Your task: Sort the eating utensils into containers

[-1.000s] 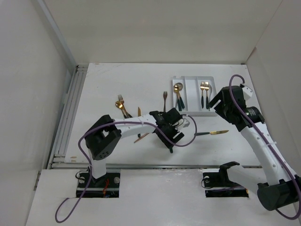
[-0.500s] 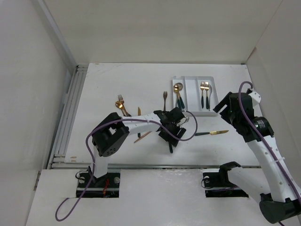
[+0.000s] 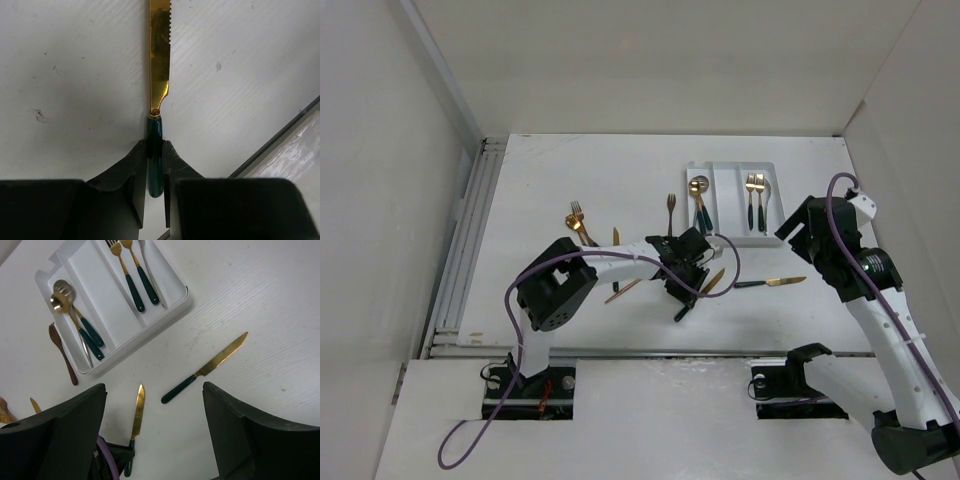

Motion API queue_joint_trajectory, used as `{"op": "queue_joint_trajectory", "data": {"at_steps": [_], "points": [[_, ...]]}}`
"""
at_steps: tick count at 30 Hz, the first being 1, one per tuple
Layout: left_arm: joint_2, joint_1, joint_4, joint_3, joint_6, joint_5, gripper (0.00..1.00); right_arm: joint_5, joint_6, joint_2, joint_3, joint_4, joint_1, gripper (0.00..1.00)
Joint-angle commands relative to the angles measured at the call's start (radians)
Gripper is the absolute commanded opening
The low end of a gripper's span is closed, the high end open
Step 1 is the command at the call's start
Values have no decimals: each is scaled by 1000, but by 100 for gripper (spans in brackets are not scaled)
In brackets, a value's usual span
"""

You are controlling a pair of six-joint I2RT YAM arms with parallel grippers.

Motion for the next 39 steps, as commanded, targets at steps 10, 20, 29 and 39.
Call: {"op": "queue_joint_trajectory", "data": {"at_steps": [10,20,29,39], "points": [[-25,-5,-116,121,99,-83,0,46,-27,12,115,-13,-4,83],[-93,23,-74,164,129,-23,0,46,-37,49,158,16,-4,83],[62,223,-19,575,-50,153,0,115,-37,119,224,36,-4,83],[382,324,308,837,-394,395,0,210,-37,173,249,105,-4,83]]}}
